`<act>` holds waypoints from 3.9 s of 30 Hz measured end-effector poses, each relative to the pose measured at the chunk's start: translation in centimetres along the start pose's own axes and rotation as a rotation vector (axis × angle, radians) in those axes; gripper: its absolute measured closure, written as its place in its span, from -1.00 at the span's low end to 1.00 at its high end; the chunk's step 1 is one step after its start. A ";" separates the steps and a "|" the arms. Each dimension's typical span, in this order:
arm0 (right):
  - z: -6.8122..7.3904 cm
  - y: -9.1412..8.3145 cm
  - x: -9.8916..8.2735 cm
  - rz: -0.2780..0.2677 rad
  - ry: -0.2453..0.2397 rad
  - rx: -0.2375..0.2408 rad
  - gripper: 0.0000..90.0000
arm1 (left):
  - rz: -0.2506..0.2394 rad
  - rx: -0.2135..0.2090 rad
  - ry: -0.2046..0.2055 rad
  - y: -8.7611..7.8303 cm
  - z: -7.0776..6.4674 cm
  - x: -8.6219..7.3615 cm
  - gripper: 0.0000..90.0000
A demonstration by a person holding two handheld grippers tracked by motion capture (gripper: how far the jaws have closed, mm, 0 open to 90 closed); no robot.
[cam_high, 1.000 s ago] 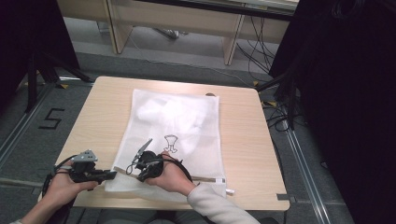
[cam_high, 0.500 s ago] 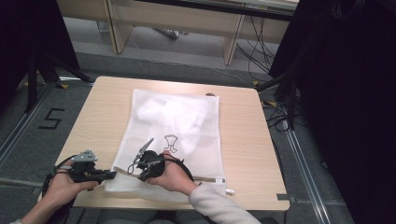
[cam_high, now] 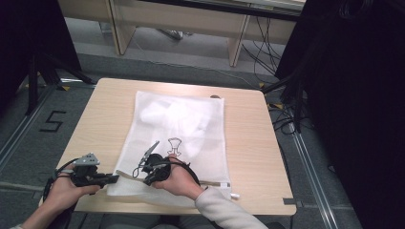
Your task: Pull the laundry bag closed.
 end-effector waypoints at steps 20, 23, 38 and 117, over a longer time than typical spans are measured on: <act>-0.2 -0.6 -0.4 0.008 -0.005 -0.004 0.83 | 0.004 0.016 0.007 -0.1 0.1 0.0 0.89; -0.2 -0.7 -0.5 0.008 0.002 -0.005 0.83 | -0.016 0.010 0.001 0.1 0.0 0.1 0.89; -0.4 -1.2 -0.9 0.010 0.012 -0.009 0.83 | -0.012 0.009 -0.004 0.1 0.0 0.0 0.89; -1.1 -3.5 -2.9 0.030 0.021 -0.030 0.83 | 0.014 0.015 -0.004 0.0 0.1 -0.1 0.90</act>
Point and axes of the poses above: each handheld gripper's, and its own axes: y roughly forward along the jaws, x roughly out of its top, z roughly to its left, the point moved 9 cm from there along y, roughly forward along the jaws, and after that the axes turned 11 degrees about -z, right-handed, at the moved point
